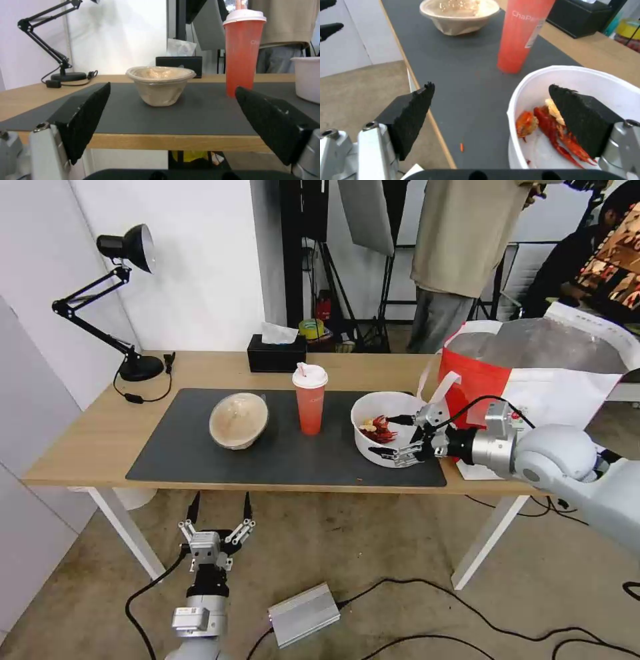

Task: Pick up the trash from the table and place it into the takeout bag.

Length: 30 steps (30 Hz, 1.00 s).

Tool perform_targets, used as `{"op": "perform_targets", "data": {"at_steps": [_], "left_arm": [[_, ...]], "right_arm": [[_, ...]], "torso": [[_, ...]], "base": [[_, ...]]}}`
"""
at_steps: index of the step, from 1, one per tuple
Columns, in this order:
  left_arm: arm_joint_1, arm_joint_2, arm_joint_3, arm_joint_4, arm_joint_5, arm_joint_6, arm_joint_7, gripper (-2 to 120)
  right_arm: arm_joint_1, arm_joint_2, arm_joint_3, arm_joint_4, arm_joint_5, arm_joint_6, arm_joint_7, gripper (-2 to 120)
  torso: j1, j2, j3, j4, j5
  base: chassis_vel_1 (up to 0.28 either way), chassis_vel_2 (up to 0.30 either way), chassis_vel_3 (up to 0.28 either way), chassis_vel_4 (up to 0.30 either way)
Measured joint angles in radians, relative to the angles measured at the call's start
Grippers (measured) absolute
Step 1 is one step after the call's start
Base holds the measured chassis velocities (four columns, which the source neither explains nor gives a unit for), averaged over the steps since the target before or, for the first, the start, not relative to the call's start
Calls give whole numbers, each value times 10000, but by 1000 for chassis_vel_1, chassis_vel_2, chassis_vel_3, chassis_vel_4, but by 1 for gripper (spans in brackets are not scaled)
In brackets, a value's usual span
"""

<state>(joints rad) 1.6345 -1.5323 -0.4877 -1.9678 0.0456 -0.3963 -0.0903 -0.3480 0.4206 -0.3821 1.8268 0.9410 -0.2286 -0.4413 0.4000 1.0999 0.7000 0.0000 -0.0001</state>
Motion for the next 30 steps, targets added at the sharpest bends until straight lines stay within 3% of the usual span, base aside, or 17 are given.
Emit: {"op": "perform_targets", "data": {"at_steps": [30], "left_arm": [[-239,11,-106,243,-205,-30,70,100]], "right_arm": [[494,678,-972,-1040,212,-194,365,89]], "torso": [[0,1,0,0,1]], "base": [[0,0,0,0]]}}
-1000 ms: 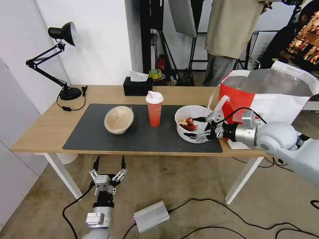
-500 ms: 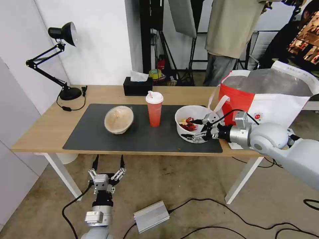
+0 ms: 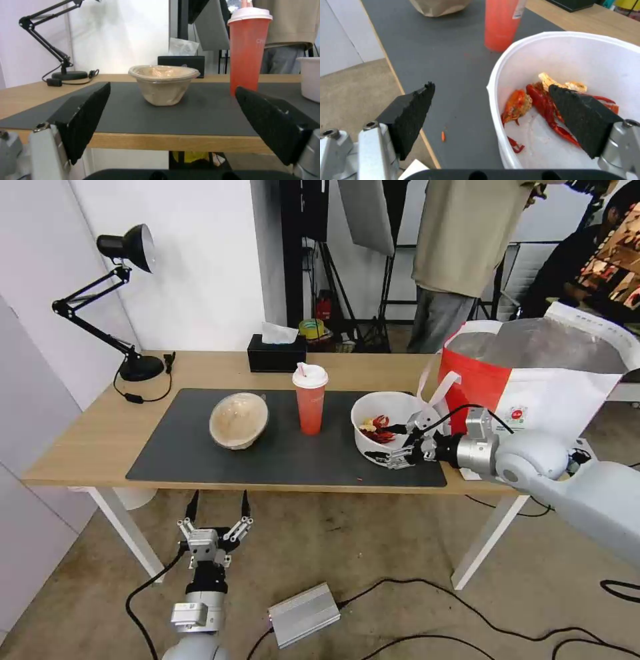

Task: Pick up the trash from the table and place it into the takeout bag.

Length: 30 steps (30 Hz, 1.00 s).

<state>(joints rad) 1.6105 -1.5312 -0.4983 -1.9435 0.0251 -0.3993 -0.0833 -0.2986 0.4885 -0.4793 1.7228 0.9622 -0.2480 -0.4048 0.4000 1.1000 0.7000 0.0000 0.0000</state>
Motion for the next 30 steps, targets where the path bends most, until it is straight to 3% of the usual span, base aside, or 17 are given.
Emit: {"op": "perform_targets", "data": {"at_steps": [30], "left_arm": [[-16,-8,-78,59,-61,-48,49,100]], "right_arm": [[-12,608,-247,-1015,-30,-8,48,86]], "torso": [[0,0,-1,-1,-1]], "base": [[0,0,0,0]]}}
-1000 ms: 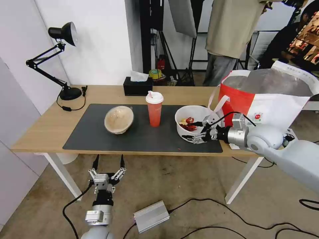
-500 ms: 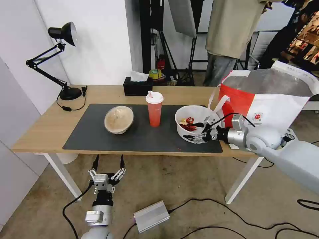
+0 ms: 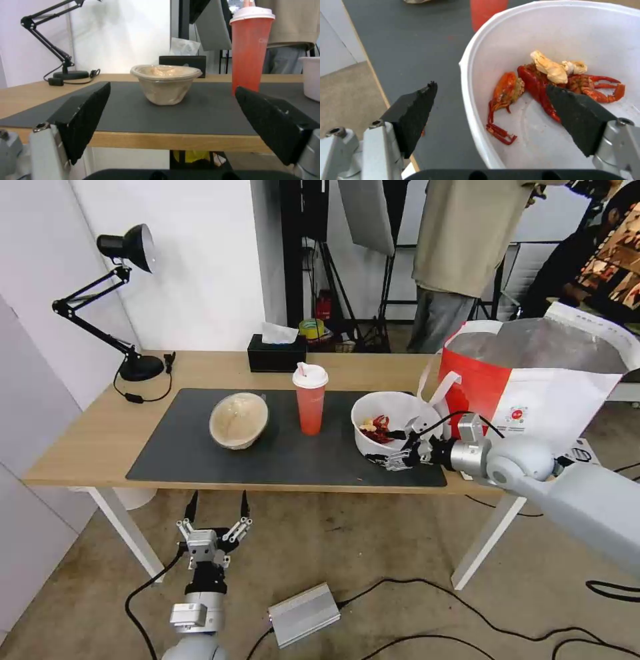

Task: Pick up the trash from the table and place it into the takeout bag.

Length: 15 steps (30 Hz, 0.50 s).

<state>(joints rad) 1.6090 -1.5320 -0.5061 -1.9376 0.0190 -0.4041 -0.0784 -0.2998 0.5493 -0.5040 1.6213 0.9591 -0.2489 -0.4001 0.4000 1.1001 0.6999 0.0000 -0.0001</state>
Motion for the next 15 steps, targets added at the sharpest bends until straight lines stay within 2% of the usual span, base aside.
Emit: {"op": "perform_targets", "data": {"at_steps": [9,12,13,15], "left_arm": [[-81,16,11,80,-37,-2,19,100],[-95,28,13,112,-53,-2,23,100],[-95,28,13,112,-53,-2,23,100],[-104,39,10,129,-63,-2,24,100]], "right_arm": [[13,168,-56,-276,-33,3,-8,85],[68,245,-123,-393,-118,3,-7,74],[68,245,-123,-393,-118,3,-7,74],[91,288,-151,-445,-169,-2,-9,64]], "torso": [[0,0,0,0,0],[0,-2,0,1,1],[0,-2,0,1,1],[0,-2,0,1,1]], "base": [[0,0,0,0],[0,0,0,0],[0,0,0,0],[0,0,0,0]]}}
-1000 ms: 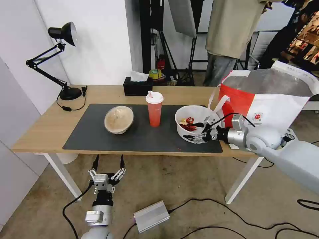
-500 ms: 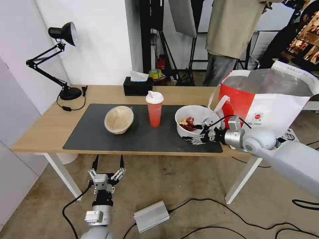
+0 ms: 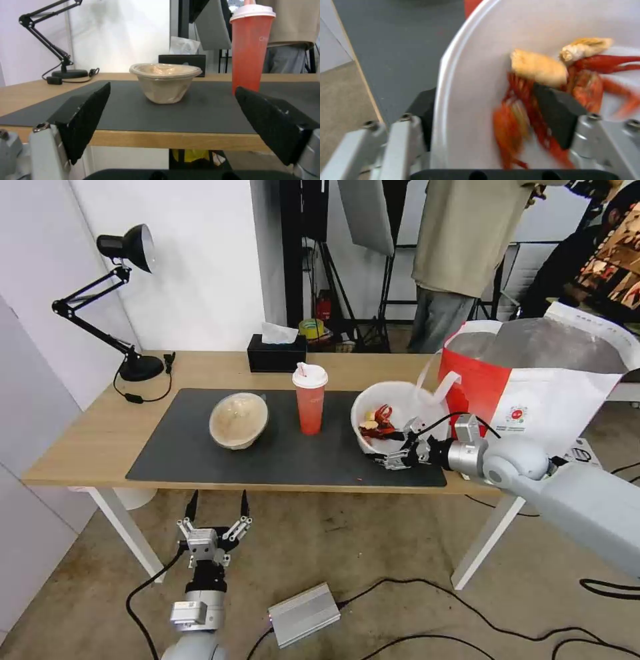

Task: Pick up the trash from the table and place it into the takeout bag.

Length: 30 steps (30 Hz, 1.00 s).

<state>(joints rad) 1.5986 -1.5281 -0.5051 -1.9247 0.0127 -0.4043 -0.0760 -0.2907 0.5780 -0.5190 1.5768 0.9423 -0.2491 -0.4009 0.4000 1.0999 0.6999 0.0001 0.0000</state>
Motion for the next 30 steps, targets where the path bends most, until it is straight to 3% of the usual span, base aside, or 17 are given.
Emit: {"op": "perform_targets", "data": {"at_steps": [17,30], "left_arm": [[-69,30,-14,89,-68,-8,10,100],[-66,-5,23,93,-58,-19,15,100]], "right_arm": [[27,205,-121,-206,-72,-54,43,2],[87,214,-130,-129,-98,-54,72,0]], "torso": [[0,1,1,-1,-1],[0,1,1,-1,-1]], "base": [[0,0,0,0],[0,0,0,0]]}}
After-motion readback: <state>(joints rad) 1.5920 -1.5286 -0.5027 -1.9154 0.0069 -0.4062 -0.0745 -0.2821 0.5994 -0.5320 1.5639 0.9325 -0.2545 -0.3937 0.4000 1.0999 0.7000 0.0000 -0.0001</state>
